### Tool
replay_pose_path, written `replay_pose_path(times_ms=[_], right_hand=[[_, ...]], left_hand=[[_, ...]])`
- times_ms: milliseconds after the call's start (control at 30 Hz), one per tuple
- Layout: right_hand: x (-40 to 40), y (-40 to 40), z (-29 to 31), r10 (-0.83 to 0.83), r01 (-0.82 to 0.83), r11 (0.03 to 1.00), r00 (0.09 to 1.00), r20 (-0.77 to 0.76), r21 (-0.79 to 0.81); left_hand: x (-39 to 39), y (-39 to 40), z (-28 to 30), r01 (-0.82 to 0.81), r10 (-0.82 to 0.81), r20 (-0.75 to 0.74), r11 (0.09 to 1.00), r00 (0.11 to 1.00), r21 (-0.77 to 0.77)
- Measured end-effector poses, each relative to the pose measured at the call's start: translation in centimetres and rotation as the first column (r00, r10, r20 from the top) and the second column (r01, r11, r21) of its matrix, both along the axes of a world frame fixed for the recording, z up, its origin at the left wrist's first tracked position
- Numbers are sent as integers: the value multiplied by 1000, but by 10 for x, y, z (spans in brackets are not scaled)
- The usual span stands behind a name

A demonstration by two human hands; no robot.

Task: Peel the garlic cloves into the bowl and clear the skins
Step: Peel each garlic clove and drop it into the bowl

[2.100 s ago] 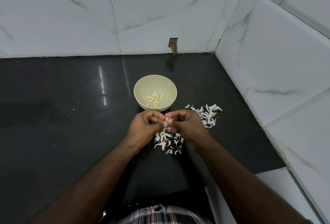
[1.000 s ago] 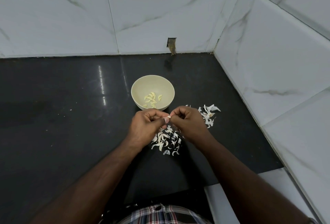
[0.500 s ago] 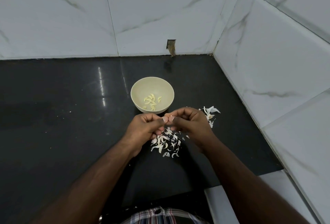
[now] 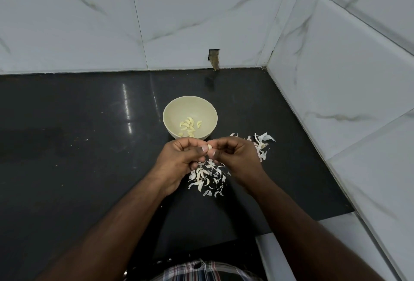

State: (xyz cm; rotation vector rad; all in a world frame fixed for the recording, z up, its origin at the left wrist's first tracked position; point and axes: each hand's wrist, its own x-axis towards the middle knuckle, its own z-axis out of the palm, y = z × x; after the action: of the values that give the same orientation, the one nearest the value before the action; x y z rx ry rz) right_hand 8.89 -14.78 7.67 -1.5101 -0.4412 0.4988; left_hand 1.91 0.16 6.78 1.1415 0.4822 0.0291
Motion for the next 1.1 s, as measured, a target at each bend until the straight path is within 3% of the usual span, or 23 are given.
replay_pose_path(times_ms=[467, 867, 1000, 1100], right_hand=[[1, 5, -3, -69, 92, 984, 987, 148, -151], [-2, 8, -5, -86, 100, 984, 991, 104, -144], [8, 0, -3, -129, 141, 965, 989, 66, -221], [29, -11, -13, -102, 131, 881, 991, 89, -455]], left_hand=[[-1, 4, 8, 10, -10, -1, 999, 1000, 44], [6, 8, 6, 1, -1, -24, 1000, 1000, 14], [6, 7, -2, 24, -12, -82, 988, 997, 154], [4, 9, -10, 43, 2, -153, 956, 988, 291]])
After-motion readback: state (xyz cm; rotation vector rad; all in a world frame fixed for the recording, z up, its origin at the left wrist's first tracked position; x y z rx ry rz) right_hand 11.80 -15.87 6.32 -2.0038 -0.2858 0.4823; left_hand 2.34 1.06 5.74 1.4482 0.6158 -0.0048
